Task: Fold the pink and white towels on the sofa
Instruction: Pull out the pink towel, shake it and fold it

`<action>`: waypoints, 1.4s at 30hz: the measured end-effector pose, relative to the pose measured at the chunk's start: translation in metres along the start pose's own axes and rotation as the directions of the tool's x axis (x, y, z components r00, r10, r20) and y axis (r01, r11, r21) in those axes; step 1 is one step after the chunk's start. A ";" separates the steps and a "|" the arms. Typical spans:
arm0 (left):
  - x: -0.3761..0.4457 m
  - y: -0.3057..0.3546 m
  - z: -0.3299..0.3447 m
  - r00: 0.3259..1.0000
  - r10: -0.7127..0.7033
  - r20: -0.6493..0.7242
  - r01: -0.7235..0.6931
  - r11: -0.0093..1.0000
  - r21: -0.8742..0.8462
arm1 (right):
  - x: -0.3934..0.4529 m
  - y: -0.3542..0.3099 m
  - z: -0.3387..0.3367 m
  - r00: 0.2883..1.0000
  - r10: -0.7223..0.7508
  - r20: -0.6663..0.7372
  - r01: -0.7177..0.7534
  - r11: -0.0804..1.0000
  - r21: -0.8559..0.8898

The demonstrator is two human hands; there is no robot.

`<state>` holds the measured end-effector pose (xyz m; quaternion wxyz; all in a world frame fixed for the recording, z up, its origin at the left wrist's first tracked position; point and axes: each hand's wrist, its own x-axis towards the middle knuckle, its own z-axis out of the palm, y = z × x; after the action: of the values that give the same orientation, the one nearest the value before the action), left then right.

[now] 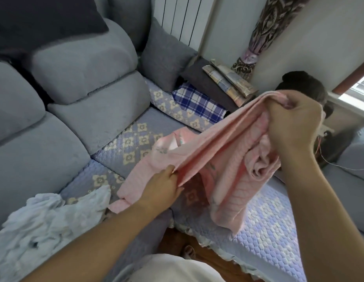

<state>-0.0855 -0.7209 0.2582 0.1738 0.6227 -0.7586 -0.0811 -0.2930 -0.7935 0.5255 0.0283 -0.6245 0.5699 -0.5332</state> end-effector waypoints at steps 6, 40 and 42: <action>-0.007 0.027 0.028 0.990 -0.132 -0.053 0.126 0.986 -0.111 | 0.010 -0.008 0.014 1.000 0.004 0.018 -0.004 1.000 -0.008; 0.183 0.020 -0.349 0.794 -0.013 -0.607 0.059 0.997 0.056 | 0.311 0.062 0.006 0.986 0.165 0.012 -0.161 0.941 0.298; 0.192 0.045 -0.342 0.814 -0.154 -0.560 0.054 0.980 -0.190 | 0.291 0.057 0.012 0.968 -0.018 0.250 -0.095 0.897 0.432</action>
<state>-0.0332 -0.8661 0.6209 0.4394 0.6423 -0.6269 0.0373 -0.3874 -1.0357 0.6680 0.2503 -0.6519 0.4389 -0.5654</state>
